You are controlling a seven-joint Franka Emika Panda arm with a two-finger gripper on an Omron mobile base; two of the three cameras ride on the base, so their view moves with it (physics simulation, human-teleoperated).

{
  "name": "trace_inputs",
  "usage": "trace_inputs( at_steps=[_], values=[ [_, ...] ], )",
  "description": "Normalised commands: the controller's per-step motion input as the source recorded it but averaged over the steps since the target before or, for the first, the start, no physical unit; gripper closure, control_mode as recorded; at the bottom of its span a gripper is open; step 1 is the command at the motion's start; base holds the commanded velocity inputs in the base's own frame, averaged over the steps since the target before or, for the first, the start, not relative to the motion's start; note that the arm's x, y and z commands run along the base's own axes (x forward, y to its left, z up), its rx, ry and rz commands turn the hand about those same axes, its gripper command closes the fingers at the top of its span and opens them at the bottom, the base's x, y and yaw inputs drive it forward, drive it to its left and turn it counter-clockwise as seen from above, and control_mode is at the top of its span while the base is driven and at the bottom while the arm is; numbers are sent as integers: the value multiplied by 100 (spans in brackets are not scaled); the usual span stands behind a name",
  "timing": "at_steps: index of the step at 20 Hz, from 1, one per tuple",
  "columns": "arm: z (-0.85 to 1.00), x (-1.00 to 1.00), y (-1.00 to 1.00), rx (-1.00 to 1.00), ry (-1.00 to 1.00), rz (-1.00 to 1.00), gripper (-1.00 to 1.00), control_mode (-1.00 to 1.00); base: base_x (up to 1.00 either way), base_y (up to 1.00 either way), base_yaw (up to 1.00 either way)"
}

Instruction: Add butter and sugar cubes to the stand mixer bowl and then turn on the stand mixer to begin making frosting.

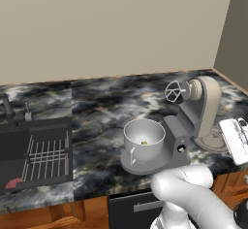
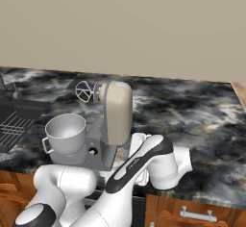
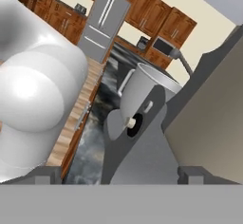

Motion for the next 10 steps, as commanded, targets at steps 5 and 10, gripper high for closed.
trace_inputs(
  at_steps=[5, 10],
  values=[
    [-2, 0, 21, 0, 0, -1, -100, -100, 0, 0, 0],
    [-1, 0, 23, 0, 0, -2, -100, -100, 0, 0, 0]
  ],
)
